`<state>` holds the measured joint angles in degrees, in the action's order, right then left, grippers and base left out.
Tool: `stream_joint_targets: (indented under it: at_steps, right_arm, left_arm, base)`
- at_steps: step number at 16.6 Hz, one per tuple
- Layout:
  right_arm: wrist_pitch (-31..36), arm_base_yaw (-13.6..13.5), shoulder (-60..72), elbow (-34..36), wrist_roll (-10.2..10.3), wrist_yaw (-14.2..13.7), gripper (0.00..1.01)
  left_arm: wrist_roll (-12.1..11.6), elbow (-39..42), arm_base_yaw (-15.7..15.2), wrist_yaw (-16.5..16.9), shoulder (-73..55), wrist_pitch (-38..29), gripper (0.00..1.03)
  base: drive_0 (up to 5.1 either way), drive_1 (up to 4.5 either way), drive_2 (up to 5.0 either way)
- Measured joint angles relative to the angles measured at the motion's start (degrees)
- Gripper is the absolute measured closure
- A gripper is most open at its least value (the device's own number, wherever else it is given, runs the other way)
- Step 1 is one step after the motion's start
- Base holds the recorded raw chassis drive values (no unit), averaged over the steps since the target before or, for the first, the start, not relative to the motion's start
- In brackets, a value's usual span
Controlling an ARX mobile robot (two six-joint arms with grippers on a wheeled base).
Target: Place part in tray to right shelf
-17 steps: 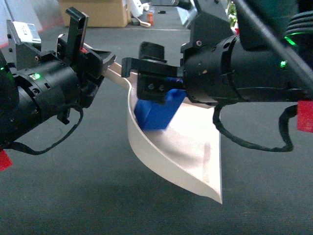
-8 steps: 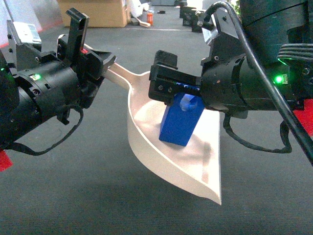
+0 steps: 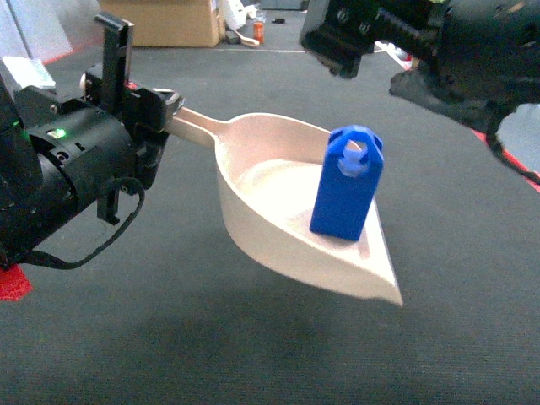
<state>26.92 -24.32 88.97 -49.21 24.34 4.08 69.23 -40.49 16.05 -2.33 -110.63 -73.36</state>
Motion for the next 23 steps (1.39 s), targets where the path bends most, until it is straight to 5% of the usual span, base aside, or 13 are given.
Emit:
stream_joint_targets:
  at_steps: [2, 4, 7, 9, 13, 15, 16, 17, 22, 23]
  right_arm:
    - [-1.20, 1.18, -9.90, 3.61, 0.09, 1.62, 0.03]
    - [-2.34, 4.20, -16.52, 6.08, 0.74, 3.06, 0.03]
    - [-4.61, 9.44, -25.97, 12.57, 0.39, 3.06, 0.03]
    - [-7.96, 10.91, -31.19, 18.32, -2.43, 0.96, 0.03]
    - [-15.50, 11.32, -42.88, 31.21, -12.87, -8.48, 0.03]
    - [-14.80, 11.63, -47.10, 32.33, -16.52, -9.68, 0.03]
    - [-9.18, 11.43, -46.34, 33.55, -18.27, -11.76, 0.06]
    - [2.80, 13.66, -49.44, 40.50, -22.51, -14.71, 0.34]
    - [-1.51, 18.58, -58.49, 44.74, -23.93, -9.99, 0.92]
    - [-2.86, 22.16, -60.37, 45.38, -24.20, -5.77, 0.99]
  left_arm:
    - [11.23, 1.36, -0.02, -2.62, -1.05, 0.09, 0.86]
    - [16.26, 2.78, 0.20, -4.09, -1.20, 0.09, 0.86]
    - [16.96, 3.61, 1.49, -4.33, -0.22, 0.39, 0.86]
    - [16.24, 3.82, 2.78, -4.22, 2.78, 0.04, 0.86]
    - [15.74, 3.74, 5.16, -4.81, 4.13, 0.31, 0.86]
    - [15.67, 3.74, 5.18, -4.98, 4.13, 0.07, 0.86]
    - [15.63, 3.74, 5.18, -4.96, 4.13, 0.09, 0.86]
    - [15.54, 3.74, 5.01, -5.31, 4.13, 0.09, 0.86]
    - [15.43, 3.74, 5.18, -5.14, 4.13, 0.09, 0.86]
    - [15.41, 3.74, 5.18, -5.16, 4.13, 0.11, 0.86]
  base:
    - [0.0, 0.00, 0.0]
    - [0.0, 0.00, 0.0]
    - [0.0, 0.00, 0.0]
    - [0.0, 0.00, 0.0]
    - [0.0, 0.00, 0.0]
    - [0.0, 0.00, 0.0]
    - [0.0, 0.00, 0.0]
    - [0.0, 0.00, 0.0]
    - [0.0, 0.00, 0.0]
    - [0.0, 0.00, 0.0]
